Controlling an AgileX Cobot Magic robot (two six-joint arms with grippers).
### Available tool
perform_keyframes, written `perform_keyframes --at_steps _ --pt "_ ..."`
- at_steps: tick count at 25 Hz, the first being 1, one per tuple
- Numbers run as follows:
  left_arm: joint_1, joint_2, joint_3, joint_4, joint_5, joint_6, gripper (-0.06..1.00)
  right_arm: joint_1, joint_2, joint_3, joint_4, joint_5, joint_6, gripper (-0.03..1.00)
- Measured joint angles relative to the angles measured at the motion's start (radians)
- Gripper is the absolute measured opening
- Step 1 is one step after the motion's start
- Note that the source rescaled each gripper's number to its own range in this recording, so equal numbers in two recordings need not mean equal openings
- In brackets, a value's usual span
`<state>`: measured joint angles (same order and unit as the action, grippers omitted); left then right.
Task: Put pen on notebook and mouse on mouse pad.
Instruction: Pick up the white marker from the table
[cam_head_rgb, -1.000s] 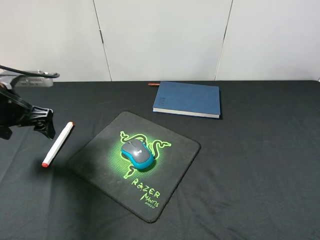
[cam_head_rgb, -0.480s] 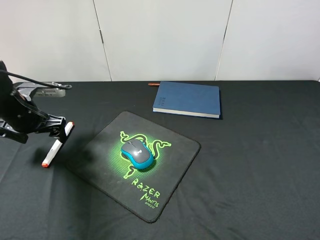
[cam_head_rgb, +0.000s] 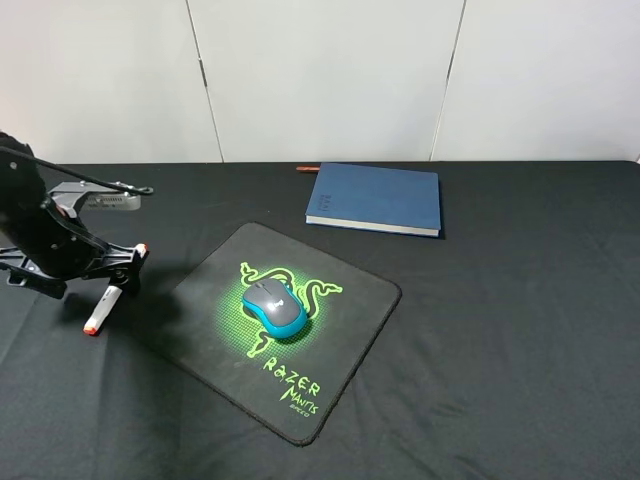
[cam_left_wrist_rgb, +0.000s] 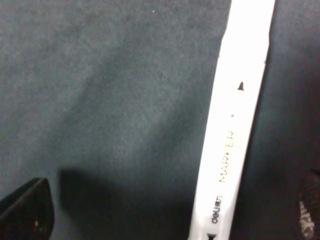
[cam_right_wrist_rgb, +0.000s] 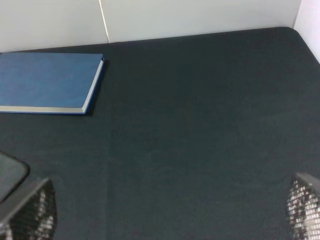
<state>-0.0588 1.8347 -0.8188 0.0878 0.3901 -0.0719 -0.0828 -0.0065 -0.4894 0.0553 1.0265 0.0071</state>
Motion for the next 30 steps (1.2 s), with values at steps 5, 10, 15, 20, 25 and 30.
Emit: perform_keyframes --at_steps 5,10,15,20,25,30 --pt "0.000 0.006 0.000 0.000 -0.009 0.000 0.91 0.000 0.000 0.000 0.000 0.000 0.000 1.00" --pt "0.000 0.006 0.000 0.000 -0.011 0.000 0.76 0.000 0.000 0.000 0.000 0.000 0.000 1.00" --pt "0.000 0.006 0.000 0.000 -0.011 0.000 0.54 0.000 0.000 0.000 0.000 0.000 0.000 1.00" --pt "0.000 0.006 0.000 0.000 -0.017 0.000 0.39 0.000 0.000 0.000 0.000 0.000 0.000 1.00" --pt "0.000 0.006 0.000 0.000 -0.042 0.000 0.37 0.000 0.000 0.000 0.000 0.000 0.000 1.00" --pt "0.000 0.006 0.000 -0.001 -0.050 0.000 0.35 0.000 0.000 0.000 0.000 0.000 0.000 1.00"
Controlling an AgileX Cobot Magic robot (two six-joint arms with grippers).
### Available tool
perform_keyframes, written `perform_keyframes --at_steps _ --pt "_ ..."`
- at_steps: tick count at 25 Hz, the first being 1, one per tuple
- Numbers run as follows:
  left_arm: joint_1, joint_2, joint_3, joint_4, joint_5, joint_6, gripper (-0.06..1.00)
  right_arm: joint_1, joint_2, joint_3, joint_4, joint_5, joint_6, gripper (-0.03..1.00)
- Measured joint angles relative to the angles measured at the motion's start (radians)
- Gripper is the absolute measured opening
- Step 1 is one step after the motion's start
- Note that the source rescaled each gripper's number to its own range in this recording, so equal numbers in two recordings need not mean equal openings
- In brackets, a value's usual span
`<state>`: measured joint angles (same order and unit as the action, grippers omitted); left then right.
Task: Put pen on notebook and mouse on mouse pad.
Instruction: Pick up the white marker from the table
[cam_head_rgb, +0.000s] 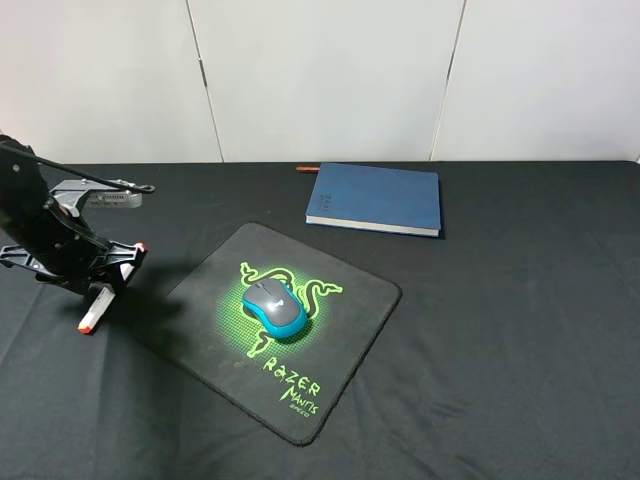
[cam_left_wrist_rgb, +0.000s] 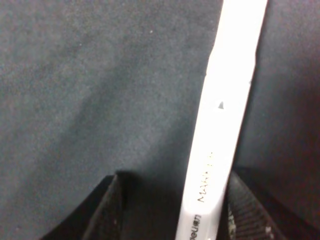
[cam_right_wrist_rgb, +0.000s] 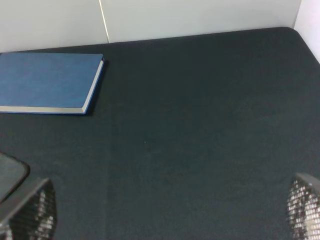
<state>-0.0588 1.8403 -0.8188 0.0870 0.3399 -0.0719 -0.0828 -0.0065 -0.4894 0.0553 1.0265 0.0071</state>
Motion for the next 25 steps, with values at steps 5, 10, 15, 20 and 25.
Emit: perform_keyframes --at_steps 5,10,15,20,25 --pt "0.000 0.000 0.000 0.000 -0.026 -0.001 0.34 0.000 0.000 0.000 0.000 0.000 0.000 1.00" --pt "0.000 0.000 0.000 0.000 -0.034 -0.001 0.33 0.000 0.000 0.000 0.000 0.000 0.000 1.00" --pt "0.000 0.000 0.000 0.000 -0.034 -0.001 0.22 0.000 0.000 0.000 0.000 0.000 0.000 1.00" --pt "0.000 0.000 0.000 0.000 -0.034 -0.001 0.00 0.000 0.000 0.000 0.000 0.000 0.000 1.00" --pt "0.000 0.000 0.000 0.000 -0.034 -0.001 0.00 0.000 0.000 0.000 0.000 0.000 0.000 1.00"
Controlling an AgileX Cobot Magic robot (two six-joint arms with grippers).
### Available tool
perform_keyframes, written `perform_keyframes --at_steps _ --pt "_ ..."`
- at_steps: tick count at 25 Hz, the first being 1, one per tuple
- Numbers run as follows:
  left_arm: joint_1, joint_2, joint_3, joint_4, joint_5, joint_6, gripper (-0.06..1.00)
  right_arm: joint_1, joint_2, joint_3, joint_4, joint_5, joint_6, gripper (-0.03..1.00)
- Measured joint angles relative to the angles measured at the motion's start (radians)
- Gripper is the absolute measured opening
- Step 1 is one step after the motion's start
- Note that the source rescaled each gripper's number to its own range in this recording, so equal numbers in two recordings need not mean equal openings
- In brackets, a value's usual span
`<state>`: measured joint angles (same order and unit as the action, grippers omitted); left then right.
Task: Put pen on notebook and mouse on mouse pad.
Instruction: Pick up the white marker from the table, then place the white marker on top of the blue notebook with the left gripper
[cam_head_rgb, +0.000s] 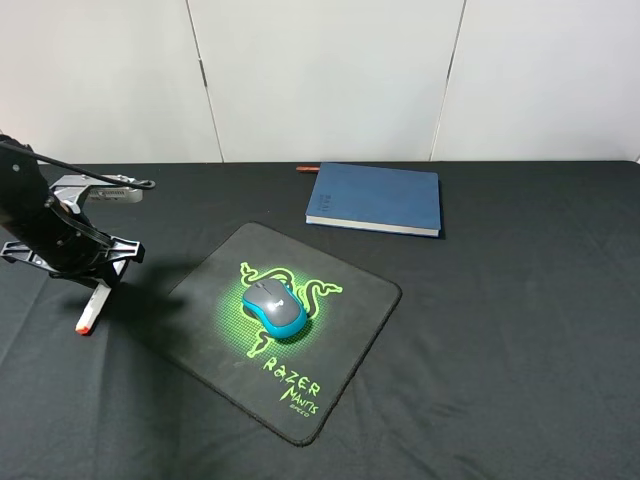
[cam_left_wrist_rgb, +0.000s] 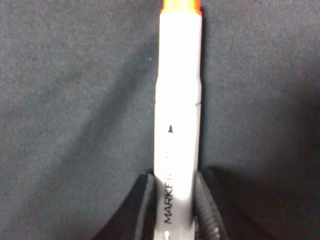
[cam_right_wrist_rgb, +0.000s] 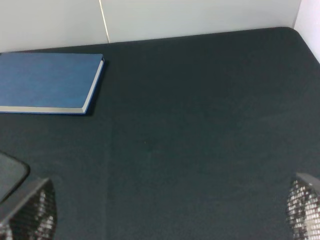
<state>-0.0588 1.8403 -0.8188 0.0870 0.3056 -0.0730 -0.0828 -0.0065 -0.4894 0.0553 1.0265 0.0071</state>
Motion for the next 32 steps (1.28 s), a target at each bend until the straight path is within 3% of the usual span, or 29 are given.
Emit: perform_keyframes --at_steps 9,17,23,32 --pt "0.000 -0.017 0.000 0.000 0.012 0.000 0.00 0.000 0.000 0.000 0.000 0.000 0.000 1.00" --pt "0.000 -0.159 0.000 0.000 0.065 0.008 0.00 0.000 0.000 0.000 0.000 0.000 0.000 1.00" --pt "0.000 -0.232 -0.019 0.000 0.173 0.020 0.00 0.000 0.000 0.000 0.000 0.000 0.000 1.00" --pt "-0.026 -0.239 -0.201 0.001 0.375 0.031 0.00 0.000 0.000 0.000 0.002 0.000 0.000 1.00"
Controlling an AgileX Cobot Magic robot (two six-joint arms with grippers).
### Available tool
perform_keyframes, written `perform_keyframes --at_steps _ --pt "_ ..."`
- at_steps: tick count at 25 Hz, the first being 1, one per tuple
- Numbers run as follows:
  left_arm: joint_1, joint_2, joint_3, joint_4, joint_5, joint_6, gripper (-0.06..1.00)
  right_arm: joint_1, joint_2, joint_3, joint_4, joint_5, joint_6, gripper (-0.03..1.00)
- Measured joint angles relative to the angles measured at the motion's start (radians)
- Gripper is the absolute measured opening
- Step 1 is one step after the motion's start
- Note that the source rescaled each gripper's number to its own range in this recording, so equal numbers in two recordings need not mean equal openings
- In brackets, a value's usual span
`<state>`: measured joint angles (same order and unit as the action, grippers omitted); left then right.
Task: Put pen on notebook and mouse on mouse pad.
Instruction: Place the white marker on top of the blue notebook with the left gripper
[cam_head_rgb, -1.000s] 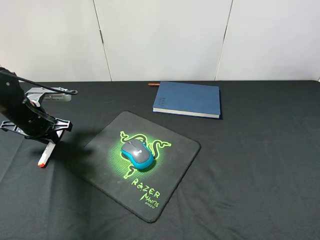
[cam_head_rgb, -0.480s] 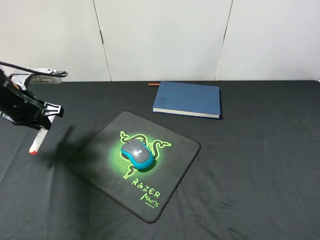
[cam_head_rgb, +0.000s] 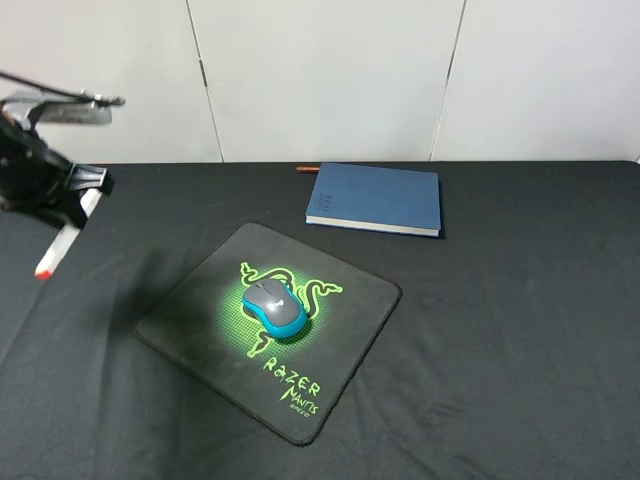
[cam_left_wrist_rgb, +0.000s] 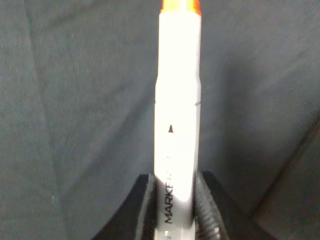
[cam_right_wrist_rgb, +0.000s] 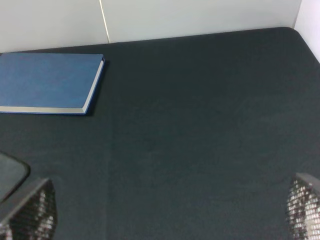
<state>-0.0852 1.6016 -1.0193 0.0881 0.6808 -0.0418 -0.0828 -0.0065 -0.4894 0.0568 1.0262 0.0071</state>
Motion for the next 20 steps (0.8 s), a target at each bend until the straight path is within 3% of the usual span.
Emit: perform_keyframes --at_steps 11,20 --pt "-0.211 0.024 -0.242 0.000 0.046 0.022 0.00 0.000 0.000 0.000 0.000 0.000 0.000 1.00" --pt "-0.370 0.289 -0.580 0.000 0.150 0.023 0.00 0.000 0.000 0.000 0.001 0.000 0.000 1.00"
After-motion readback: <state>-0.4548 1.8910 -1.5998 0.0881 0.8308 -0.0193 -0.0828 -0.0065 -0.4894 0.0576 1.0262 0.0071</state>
